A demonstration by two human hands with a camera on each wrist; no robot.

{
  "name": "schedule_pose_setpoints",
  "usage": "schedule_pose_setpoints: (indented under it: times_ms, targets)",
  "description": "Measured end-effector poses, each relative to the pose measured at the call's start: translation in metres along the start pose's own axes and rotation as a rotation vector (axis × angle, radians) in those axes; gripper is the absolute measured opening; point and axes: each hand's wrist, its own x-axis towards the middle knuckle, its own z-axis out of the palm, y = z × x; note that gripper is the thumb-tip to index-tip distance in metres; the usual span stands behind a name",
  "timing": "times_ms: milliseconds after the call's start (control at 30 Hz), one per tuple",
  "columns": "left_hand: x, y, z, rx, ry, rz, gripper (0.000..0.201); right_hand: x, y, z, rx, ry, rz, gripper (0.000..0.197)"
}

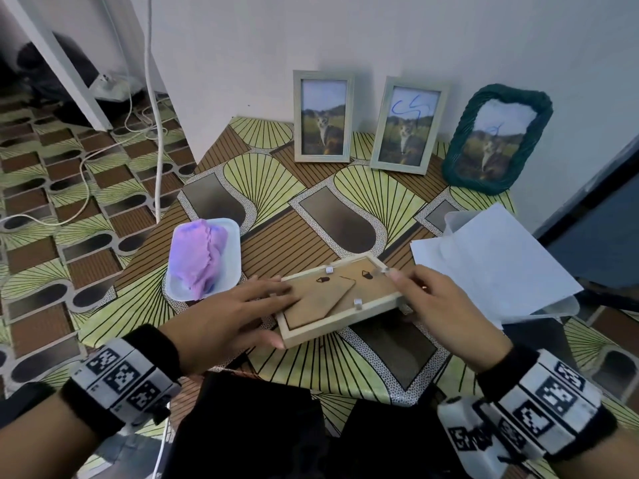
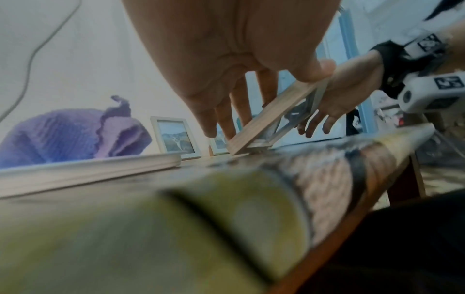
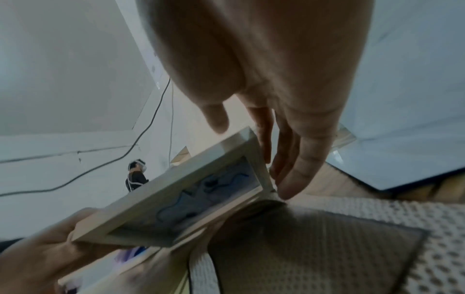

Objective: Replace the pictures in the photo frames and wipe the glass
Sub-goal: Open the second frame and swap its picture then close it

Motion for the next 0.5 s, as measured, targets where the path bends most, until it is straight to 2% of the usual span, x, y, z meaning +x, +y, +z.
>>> schedule_pose_setpoints:
  times_ms: [100, 200, 333, 400, 500]
  targets:
    - [0.002, 0.007, -0.002, -0.170, 0.095, 0.013, 0.057, 0.000, -0.007, -0.008, 0.179, 0.069, 0.006, 0.057]
    - [0.008, 0.017, 0.004, -0.287, 0.262, 0.003, 0.046, 0.007, -0.013, -0.013, 0.323, 0.095, 0.046, 0.071]
    - [0.021, 0.025, 0.008, -0.447, 0.443, -0.078, 0.037, 0.018, -0.022, -0.012, 0.329, 0.018, 0.110, 0.063]
    - [0.024, 0.025, 0.010, -0.530, 0.468, -0.137, 0.032, 0.021, -0.022, -0.009, 0.290, -0.056, 0.138, 0.058]
    - [0.026, 0.015, 0.011, -0.538, 0.457, -0.216, 0.026, 0.023, -0.018, -0.005, 0.217, -0.132, 0.110, 0.039]
